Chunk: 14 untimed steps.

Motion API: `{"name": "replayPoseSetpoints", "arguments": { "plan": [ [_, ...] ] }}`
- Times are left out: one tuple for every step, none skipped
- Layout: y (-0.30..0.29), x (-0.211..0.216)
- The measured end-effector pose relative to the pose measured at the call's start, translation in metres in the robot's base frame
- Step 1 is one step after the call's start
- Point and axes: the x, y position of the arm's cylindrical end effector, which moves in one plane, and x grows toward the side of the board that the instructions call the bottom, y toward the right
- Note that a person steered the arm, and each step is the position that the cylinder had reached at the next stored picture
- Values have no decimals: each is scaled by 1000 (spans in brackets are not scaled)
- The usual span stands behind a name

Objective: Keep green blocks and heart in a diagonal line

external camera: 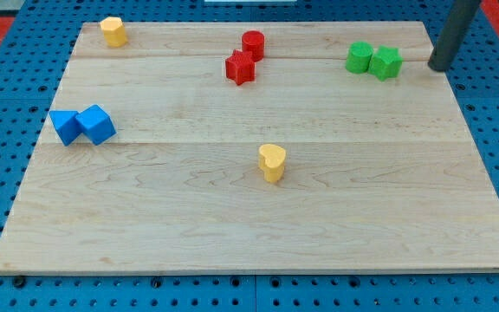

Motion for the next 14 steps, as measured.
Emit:
{"name": "replayPoseSetpoints", "arguments": {
  "plan": [
    [-35, 15],
    [-57, -35],
    [-58, -59],
    [-66, -67],
    [-88, -75],
    [-76, -73],
    [-74, -73],
    [-74, -73],
    [-67, -73],
    [-34, -102],
    [-54, -135],
    [-99, -135],
    [-131, -125],
    [-142, -101]
  ]
}}
